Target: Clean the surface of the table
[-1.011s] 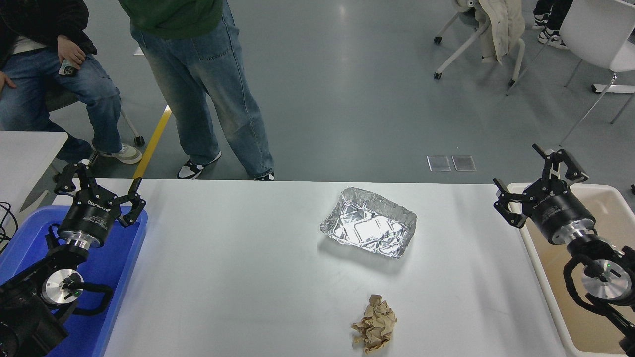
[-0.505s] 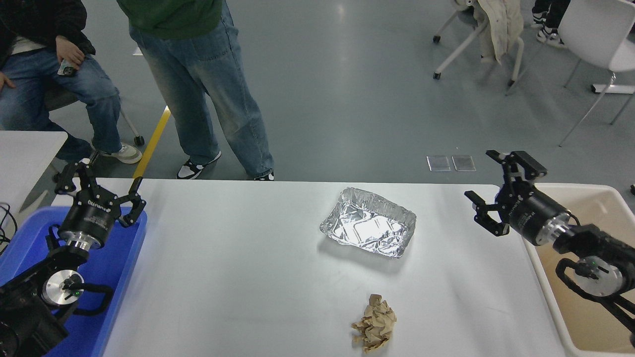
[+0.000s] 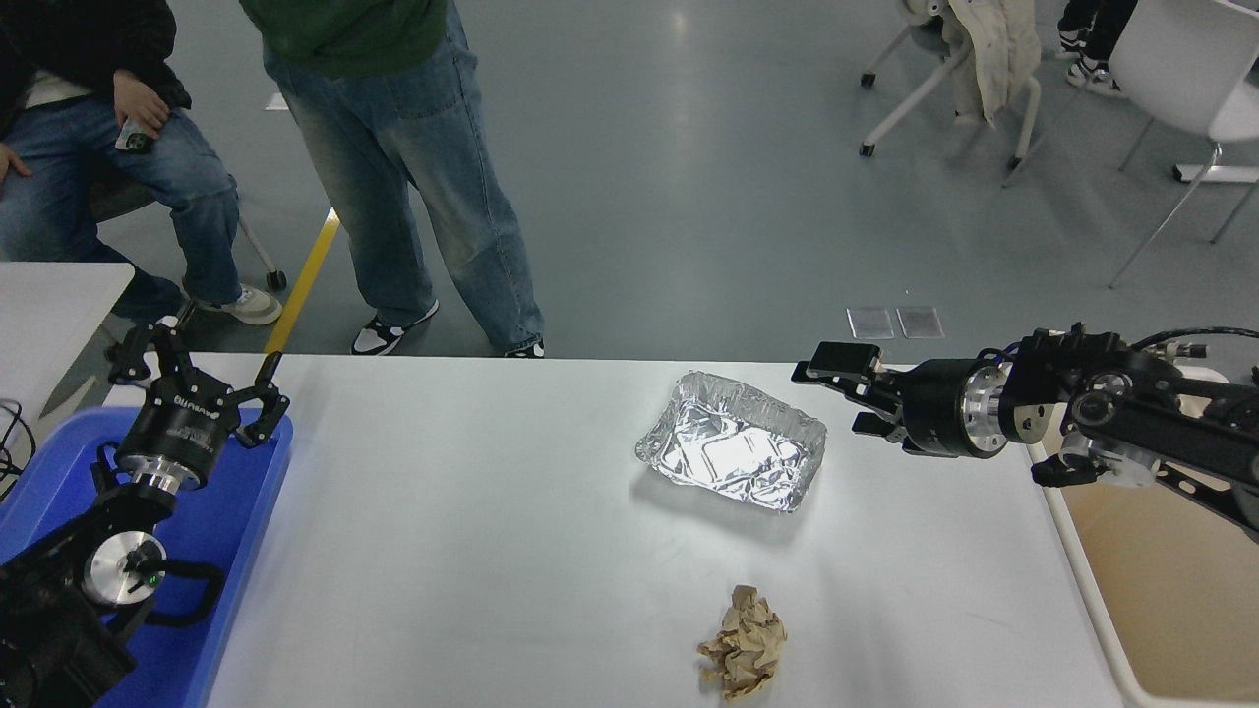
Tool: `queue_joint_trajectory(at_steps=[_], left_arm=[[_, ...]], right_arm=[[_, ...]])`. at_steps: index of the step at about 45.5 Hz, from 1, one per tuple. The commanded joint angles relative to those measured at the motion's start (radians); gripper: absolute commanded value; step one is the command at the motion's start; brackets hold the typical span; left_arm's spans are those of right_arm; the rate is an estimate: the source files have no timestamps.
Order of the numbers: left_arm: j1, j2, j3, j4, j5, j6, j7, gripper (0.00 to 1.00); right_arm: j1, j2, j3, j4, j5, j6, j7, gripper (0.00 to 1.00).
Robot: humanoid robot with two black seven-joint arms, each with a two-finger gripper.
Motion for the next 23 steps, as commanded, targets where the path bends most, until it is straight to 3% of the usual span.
queue_joint_trajectory(at_steps=[1,7,23], left_arm=[[0.0,-0.001,0.0,0.0,0.0,0.0,0.0,1.0],[0.0,0.0,0.0,0.0,0.0,0.0,0.0,1.0],[0.0,0.0,0.0,0.0,0.0,0.0,0.0,1.0]], right_arm=[[0.015,0.173,-0.114,-0.181,-0.134,0.002,-0.022,1.0],[-0.03,0.265,-0.116,-0.35,-0.165,0.003,0.031,0.99],[-0.169,0.274,-0.117,-0.494,-0.182,-0.033,0.038,1.0]])
